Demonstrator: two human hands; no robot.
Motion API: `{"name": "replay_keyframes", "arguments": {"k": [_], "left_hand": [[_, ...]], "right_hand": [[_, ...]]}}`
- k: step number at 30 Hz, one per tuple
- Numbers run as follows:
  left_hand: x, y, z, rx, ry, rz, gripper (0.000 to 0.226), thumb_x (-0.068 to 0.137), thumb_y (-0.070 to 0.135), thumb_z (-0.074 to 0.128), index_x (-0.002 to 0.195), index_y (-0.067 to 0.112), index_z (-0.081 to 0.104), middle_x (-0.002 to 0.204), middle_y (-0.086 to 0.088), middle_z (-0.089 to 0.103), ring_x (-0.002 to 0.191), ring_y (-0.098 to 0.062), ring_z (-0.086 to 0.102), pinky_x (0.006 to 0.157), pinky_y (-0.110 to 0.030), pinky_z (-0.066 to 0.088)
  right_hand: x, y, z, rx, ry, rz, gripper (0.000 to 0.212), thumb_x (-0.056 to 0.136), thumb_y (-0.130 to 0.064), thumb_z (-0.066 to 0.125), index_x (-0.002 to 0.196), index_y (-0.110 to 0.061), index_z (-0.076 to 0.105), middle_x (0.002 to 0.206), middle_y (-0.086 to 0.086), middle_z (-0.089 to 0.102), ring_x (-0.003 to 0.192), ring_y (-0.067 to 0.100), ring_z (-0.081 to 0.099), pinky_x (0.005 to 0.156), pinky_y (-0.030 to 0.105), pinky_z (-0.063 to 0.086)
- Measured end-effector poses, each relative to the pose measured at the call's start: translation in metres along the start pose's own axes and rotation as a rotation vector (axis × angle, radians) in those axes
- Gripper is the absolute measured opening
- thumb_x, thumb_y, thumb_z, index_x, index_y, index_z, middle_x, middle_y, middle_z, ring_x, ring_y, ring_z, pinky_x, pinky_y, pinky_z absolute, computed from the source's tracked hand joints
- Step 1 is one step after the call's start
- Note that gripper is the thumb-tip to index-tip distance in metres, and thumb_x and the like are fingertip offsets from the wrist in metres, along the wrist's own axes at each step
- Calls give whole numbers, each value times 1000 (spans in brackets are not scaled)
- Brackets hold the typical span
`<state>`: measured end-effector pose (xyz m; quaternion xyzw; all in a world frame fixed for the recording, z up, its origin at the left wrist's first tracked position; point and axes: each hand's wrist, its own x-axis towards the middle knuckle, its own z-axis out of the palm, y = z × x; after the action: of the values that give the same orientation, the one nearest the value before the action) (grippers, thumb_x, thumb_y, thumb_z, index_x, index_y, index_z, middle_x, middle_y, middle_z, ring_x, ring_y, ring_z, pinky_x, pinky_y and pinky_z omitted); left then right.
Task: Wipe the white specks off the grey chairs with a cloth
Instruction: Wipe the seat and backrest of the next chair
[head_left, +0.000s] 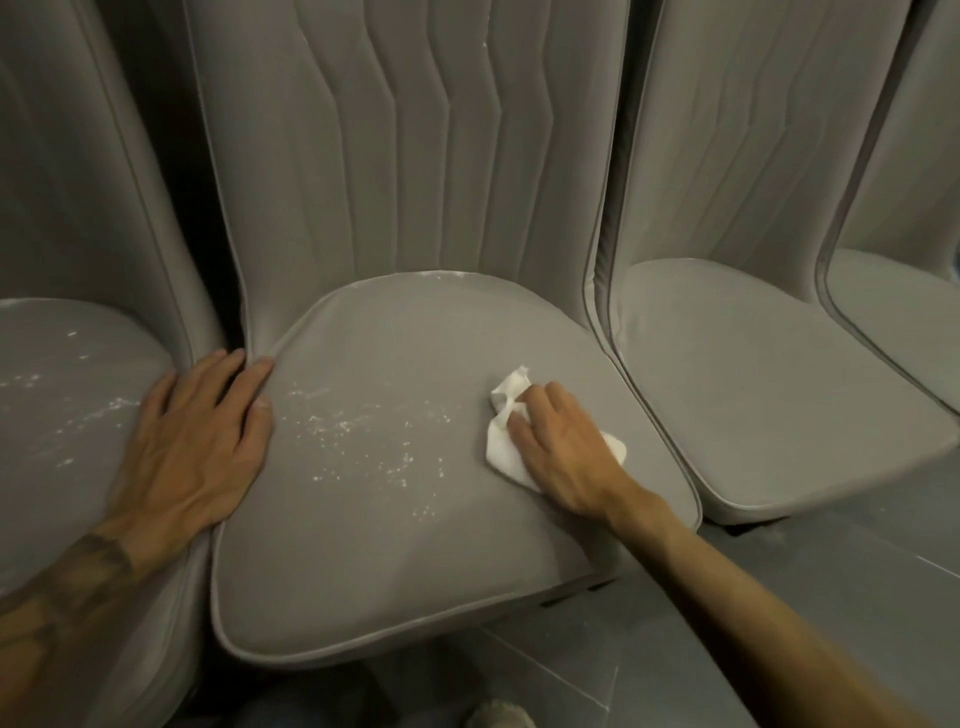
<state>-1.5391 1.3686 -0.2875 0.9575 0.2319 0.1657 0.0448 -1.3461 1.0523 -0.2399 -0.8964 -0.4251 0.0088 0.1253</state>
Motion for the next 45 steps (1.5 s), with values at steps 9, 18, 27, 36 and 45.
{"name": "replay_keyframes", "arguments": {"k": [9, 18, 27, 36, 45], "left_hand": [[-1, 0, 0, 5, -8, -13, 56, 107, 44, 22, 154, 22, 41, 156, -11, 47, 147, -29, 41, 120, -53, 28], [-3, 11, -11, -14, -10, -18, 58, 104, 40, 26, 153, 16, 46, 155, -15, 49, 147, -33, 43, 120, -56, 29], [-3, 12, -15, -7, -42, -17, 59, 105, 41, 24, 154, 16, 45, 157, -14, 48, 148, -32, 41, 120, -56, 31], [-4, 14, -19, -23, -46, -25, 59, 105, 40, 24, 155, 15, 45, 157, -14, 47, 149, -31, 40, 122, -54, 28], [-5, 16, -22, -21, -60, -34, 59, 105, 40, 25, 155, 15, 45, 158, -14, 47, 149, -31, 39, 122, -54, 28]], "right_hand": [[-22, -36, 14, -258, 43, 131, 56, 101, -27, -6, 121, -19, 45, 119, 4, 44, 91, 20, 31, 74, 33, 15], [-40, -57, 19, -297, 112, 184, 50, 102, -31, -7, 112, -26, 41, 111, -4, 41, 84, 14, 20, 74, 29, 13], [-21, -37, 14, -68, 237, 238, 22, 104, -27, 33, 95, -14, 48, 95, 9, 51, 77, 20, 38, 71, 36, 32], [37, -7, 3, -144, 141, 266, 32, 106, -26, 26, 112, -5, 49, 112, 17, 54, 98, 34, 49, 86, 44, 35], [42, -29, 14, 36, 81, -25, 26, 105, -28, 35, 104, -6, 50, 102, 16, 52, 88, 34, 49, 84, 47, 38]]}}
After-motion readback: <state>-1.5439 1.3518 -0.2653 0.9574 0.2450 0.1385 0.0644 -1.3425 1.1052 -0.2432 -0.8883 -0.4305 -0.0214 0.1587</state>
